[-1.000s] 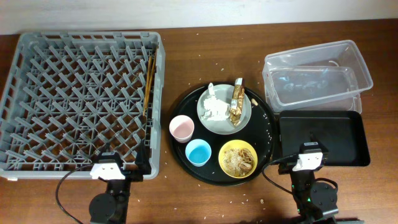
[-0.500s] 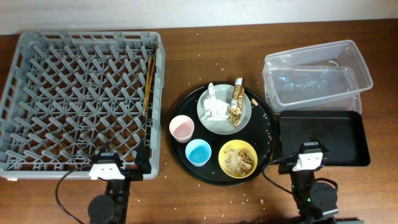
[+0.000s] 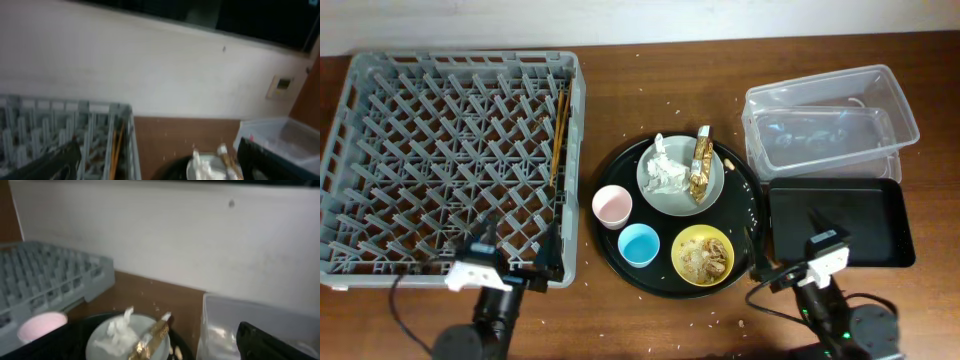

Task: Sort waste into correct bins and load items into the dishwasher rack
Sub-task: 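Grasp the tissue and gold wrapper on the white plate with right gripper, then carry the trash to the clear plastic box and open right gripper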

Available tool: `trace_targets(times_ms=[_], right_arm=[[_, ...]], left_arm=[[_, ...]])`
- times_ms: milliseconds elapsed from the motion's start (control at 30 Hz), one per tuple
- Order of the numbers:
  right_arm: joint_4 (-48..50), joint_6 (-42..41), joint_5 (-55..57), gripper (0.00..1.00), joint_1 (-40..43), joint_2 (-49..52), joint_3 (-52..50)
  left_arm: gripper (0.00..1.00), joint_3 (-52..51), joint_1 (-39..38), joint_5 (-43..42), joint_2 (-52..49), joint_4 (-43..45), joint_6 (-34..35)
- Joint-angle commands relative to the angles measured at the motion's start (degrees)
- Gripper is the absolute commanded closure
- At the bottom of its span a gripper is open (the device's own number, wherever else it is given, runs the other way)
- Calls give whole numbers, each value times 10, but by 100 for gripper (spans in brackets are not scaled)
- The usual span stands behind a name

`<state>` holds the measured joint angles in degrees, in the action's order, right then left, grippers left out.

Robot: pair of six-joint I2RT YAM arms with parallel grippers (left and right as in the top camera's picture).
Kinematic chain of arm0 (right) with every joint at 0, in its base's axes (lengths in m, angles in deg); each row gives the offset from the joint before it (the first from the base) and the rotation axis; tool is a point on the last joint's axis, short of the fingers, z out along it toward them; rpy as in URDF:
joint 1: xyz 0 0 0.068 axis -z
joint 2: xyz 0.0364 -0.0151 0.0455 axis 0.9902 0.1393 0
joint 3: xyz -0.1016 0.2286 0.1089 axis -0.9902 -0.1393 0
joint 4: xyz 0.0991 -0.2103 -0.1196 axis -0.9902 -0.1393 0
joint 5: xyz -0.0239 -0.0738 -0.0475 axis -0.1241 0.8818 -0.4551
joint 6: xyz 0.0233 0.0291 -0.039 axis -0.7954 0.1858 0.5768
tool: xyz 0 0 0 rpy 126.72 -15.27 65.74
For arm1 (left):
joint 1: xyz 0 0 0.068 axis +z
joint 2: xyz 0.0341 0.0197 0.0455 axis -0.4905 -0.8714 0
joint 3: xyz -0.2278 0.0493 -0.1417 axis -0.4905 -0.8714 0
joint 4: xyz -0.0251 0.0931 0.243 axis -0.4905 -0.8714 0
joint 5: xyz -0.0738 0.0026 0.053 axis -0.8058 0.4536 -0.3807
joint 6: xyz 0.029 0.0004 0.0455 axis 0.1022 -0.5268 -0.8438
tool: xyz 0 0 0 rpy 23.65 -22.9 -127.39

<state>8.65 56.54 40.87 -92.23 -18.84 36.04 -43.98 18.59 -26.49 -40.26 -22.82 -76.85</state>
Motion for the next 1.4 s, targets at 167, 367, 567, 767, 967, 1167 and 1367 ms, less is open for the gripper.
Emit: trace_targets(times_ms=[167, 367, 567, 767, 967, 1167, 1367], right_arm=[[-261, 2, -10, 2, 1, 361, 379], [-370, -39, -177, 1, 1, 569, 519], [-381, -88, -75, 1, -2, 714, 564], [-347, -198, -32, 42, -44, 868, 565], [-232, -257, 18, 34, -44, 1023, 565], [-201, -284, 18, 94, -37, 1077, 566], [-266, -228, -9, 96, -7, 889, 608]], left_arm=[[1, 427, 1, -31, -385, -307, -11], [1, 567, 1, -70, -565, -451, -11], [1, 567, 1, -115, -582, -454, -11], [1, 567, 1, -115, -582, -455, -11], [1, 567, 1, -119, -582, -485, -10], [1, 567, 1, -119, -582, -491, -10], [1, 567, 1, -118, -582, -491, -11]])
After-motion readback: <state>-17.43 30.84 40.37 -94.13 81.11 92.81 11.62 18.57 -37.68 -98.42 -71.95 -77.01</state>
